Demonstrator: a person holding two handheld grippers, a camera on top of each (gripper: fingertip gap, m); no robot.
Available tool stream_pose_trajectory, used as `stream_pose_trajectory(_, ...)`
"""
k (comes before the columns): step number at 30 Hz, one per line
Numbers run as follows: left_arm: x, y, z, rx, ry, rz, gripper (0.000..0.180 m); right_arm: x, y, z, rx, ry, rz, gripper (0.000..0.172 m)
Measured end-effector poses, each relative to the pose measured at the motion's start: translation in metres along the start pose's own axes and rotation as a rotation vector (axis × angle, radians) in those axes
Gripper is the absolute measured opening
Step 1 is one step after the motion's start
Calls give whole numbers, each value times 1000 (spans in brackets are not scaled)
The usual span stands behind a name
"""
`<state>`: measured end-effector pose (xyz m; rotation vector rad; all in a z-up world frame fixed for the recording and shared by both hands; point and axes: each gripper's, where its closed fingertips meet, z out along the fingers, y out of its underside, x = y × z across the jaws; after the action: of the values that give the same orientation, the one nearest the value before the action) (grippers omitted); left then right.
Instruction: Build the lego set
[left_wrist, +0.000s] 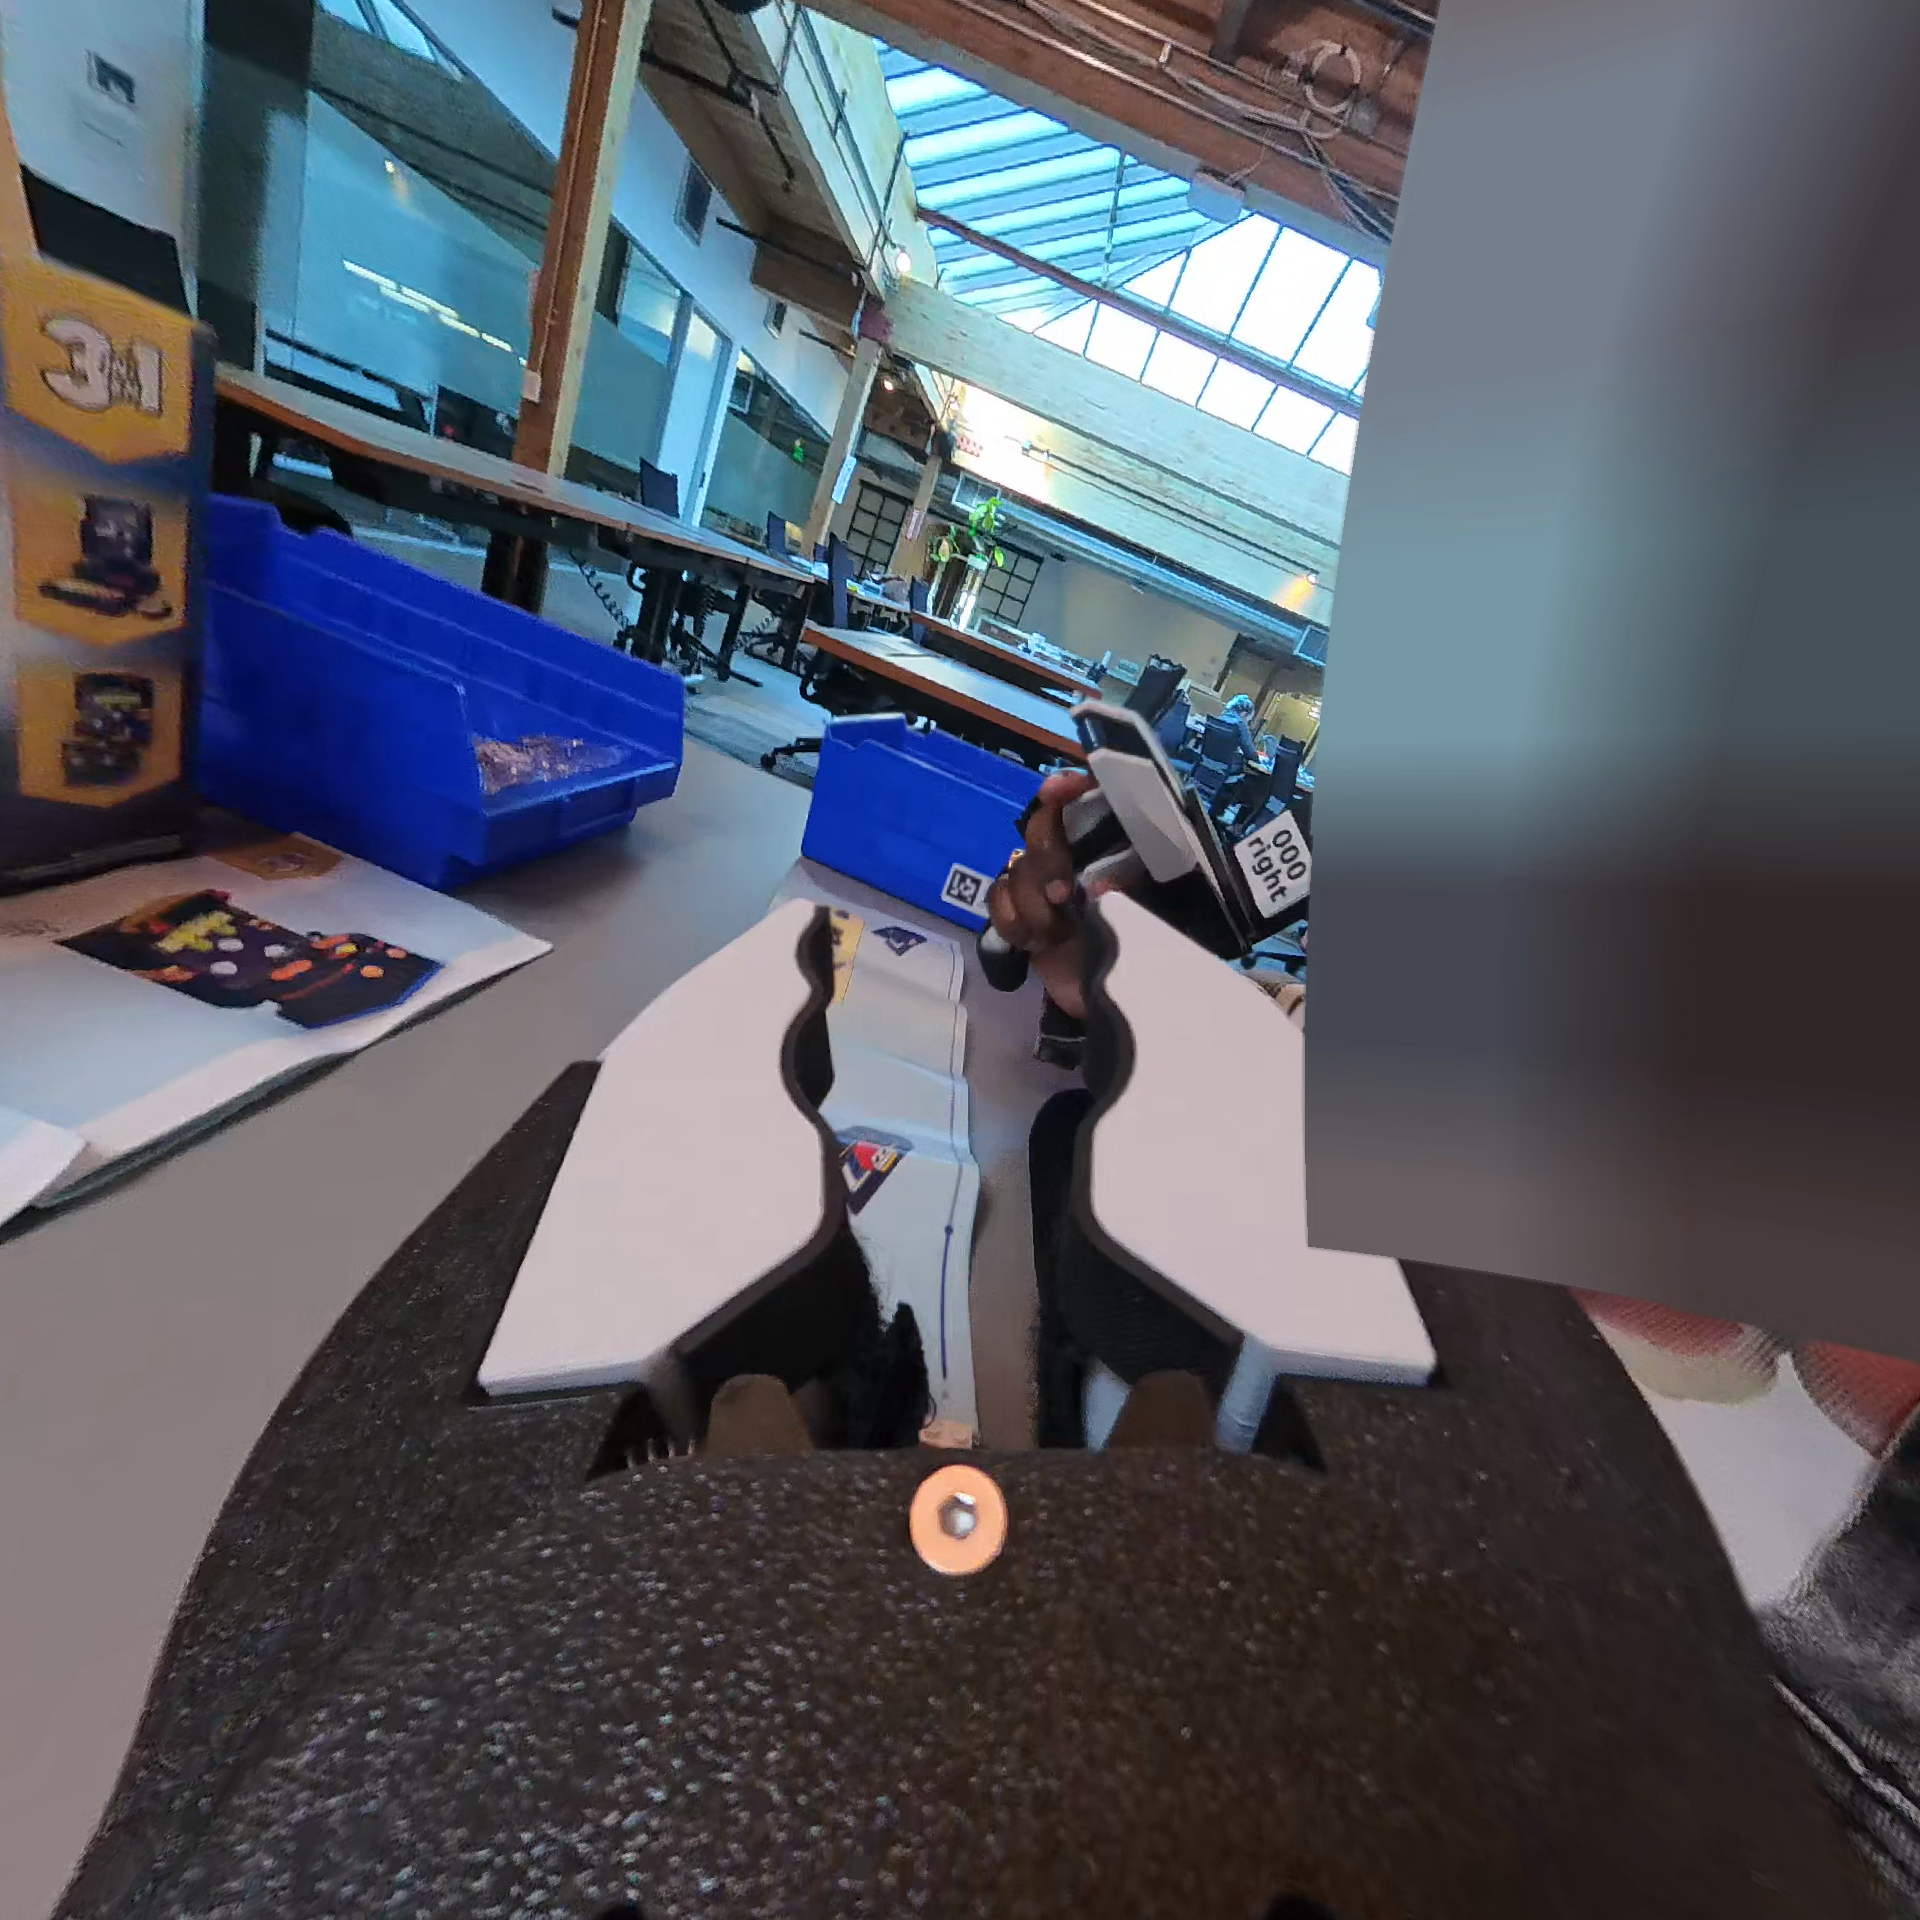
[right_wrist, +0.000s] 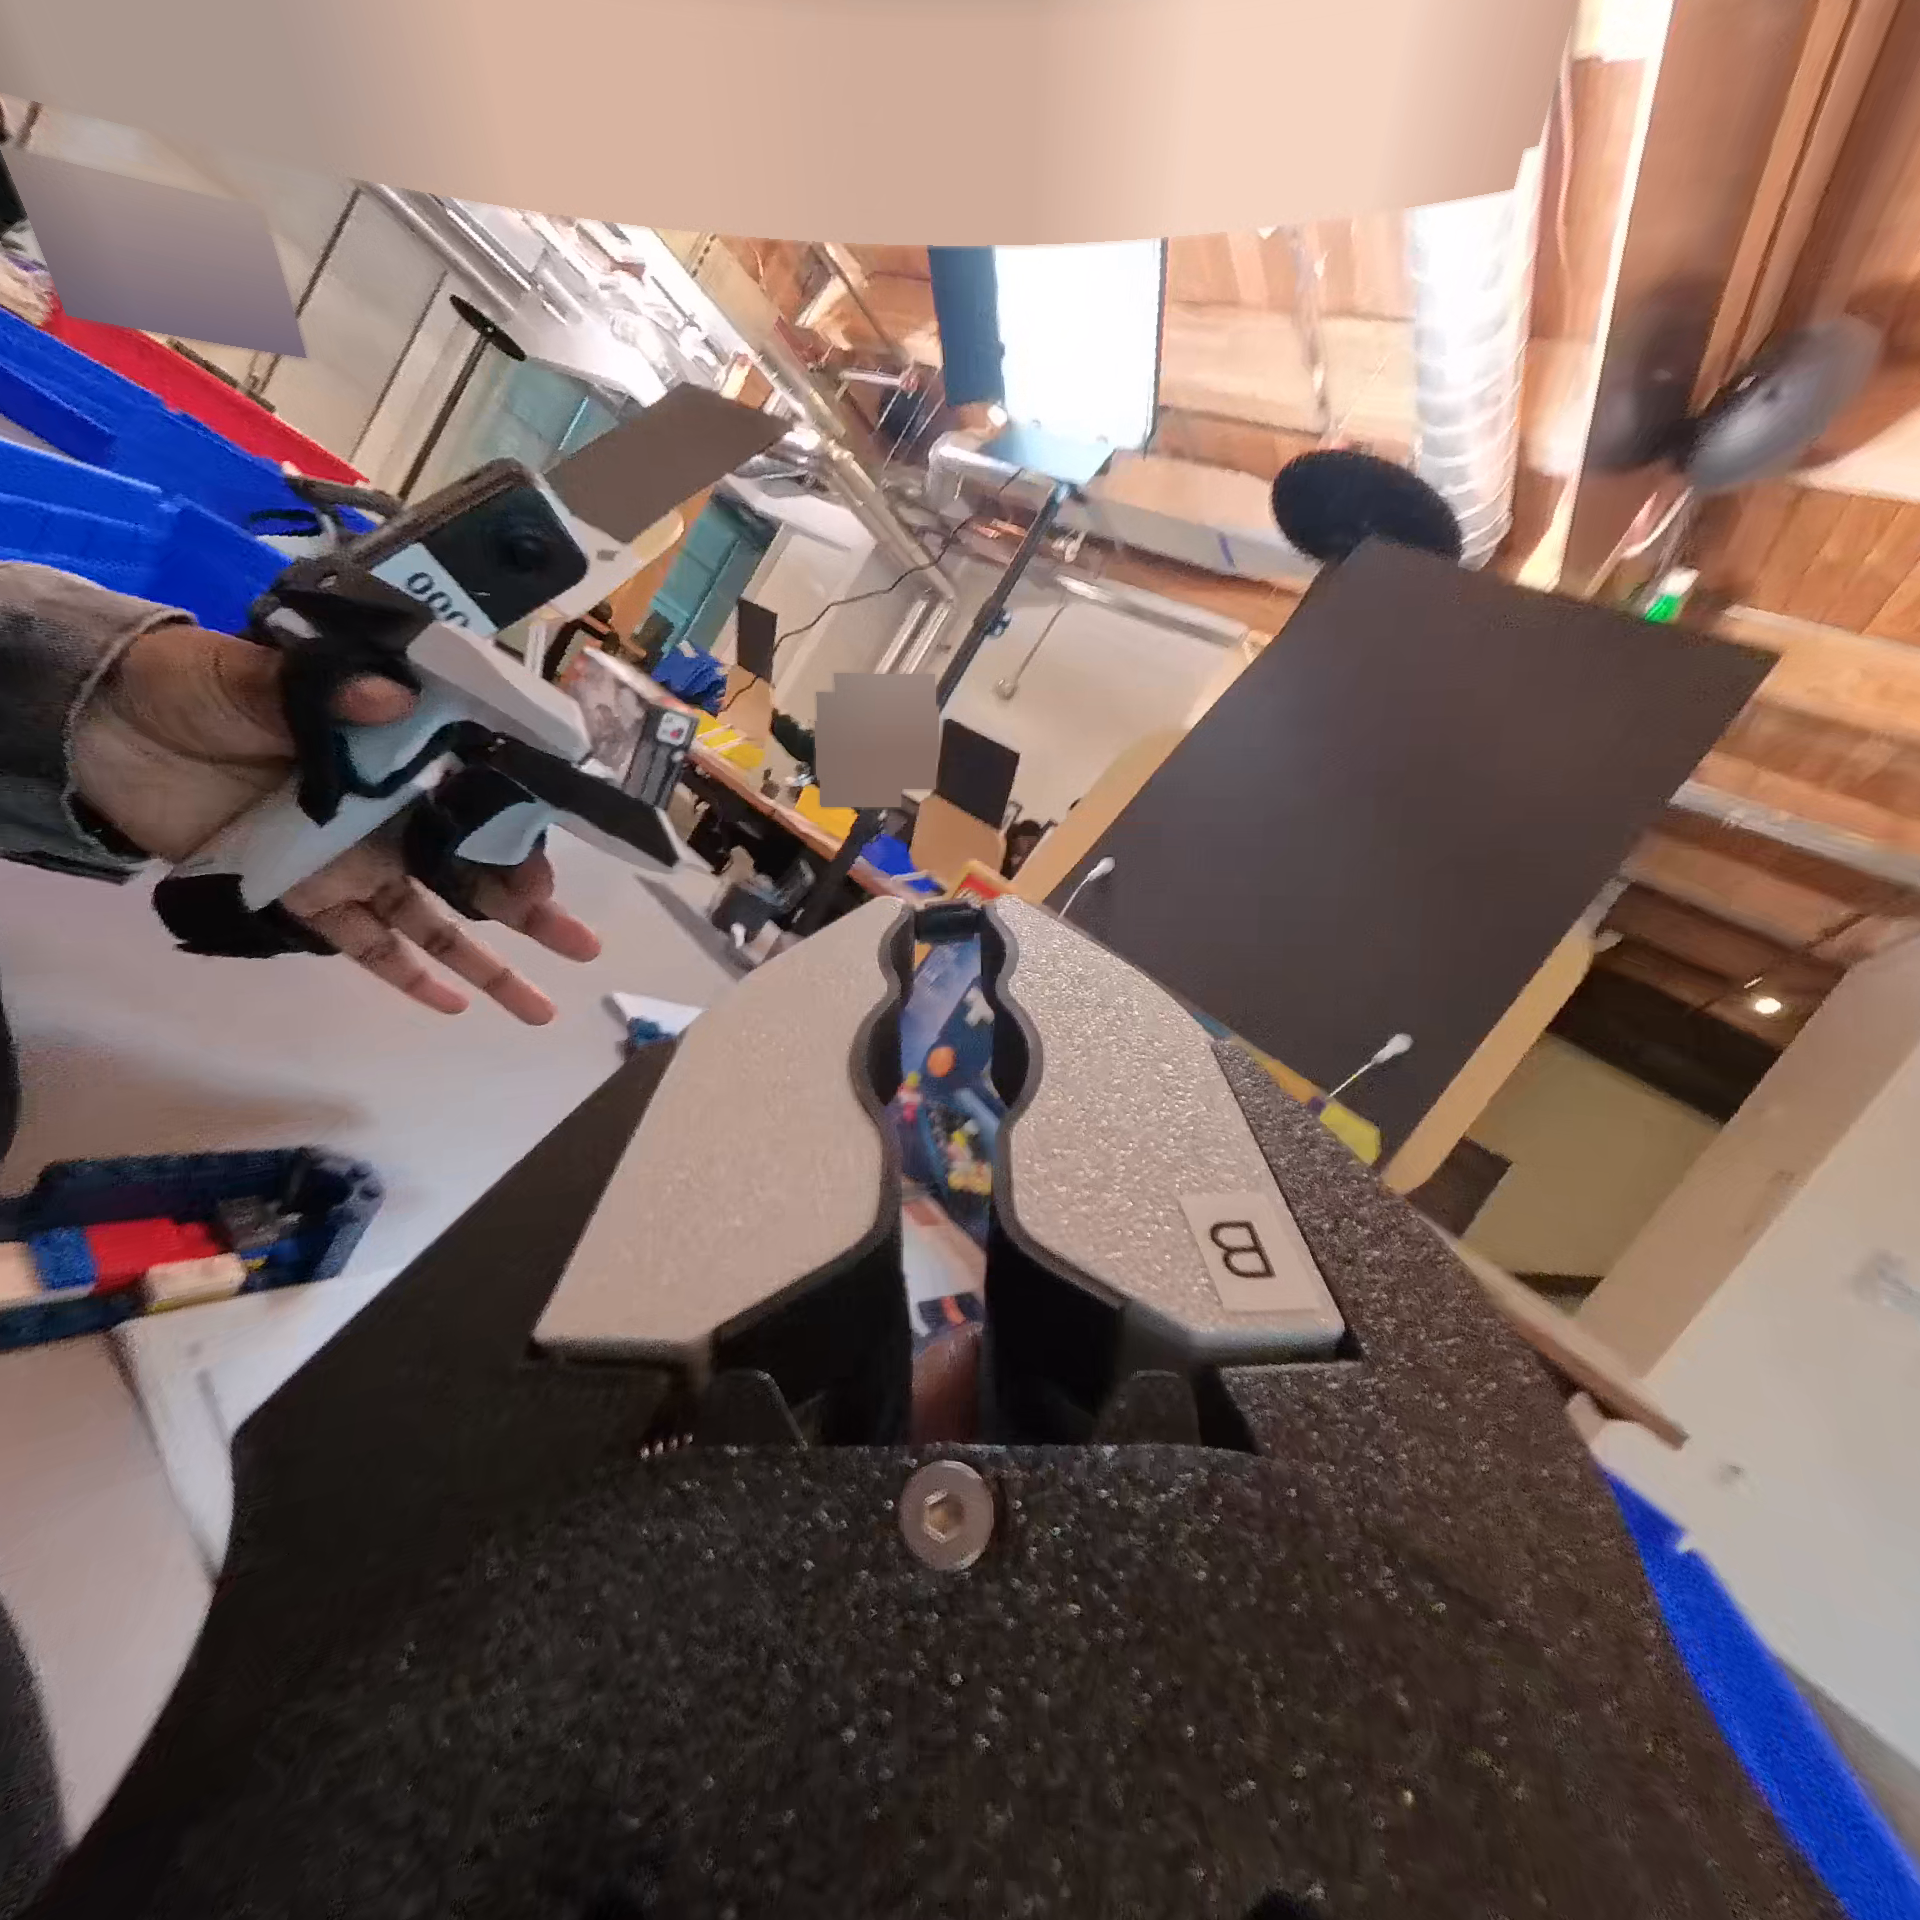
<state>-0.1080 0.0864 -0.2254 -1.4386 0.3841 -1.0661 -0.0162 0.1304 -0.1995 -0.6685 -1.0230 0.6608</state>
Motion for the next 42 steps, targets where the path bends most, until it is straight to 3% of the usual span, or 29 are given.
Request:
stream_pose_trajectory(4,-12,12,0,-30,-10,-40,56,-20,17,3,-42,-72,42,11)
stream_pose_trajectory(11,-26,20,-4,-28,-13,-100,55,-38,32,4,-93,-138,16,11)
stream_pose_trajectory(17,-41,41,-4,-100,-69,-83,52,-35,52,4,-157,-140,82,11)
stream_pose_trajectory(24,-53,56,-6,-196,-120,-183,49,-25,74,3,-227,-130,257,11)
stream_pose_trajectory(30,-74,85,-8,-404,-255,-250,8,-28,88,6,-283,-170,400,12)
stream_pose_trajectory(38,-94,123,1,-735,-353,-126,1,-35,88,7,-291,-227,483,12)
stream_pose_trajectory(42,-95,125,0,-756,-365,-125,0,-34,89,7,-299,-229,504,12)
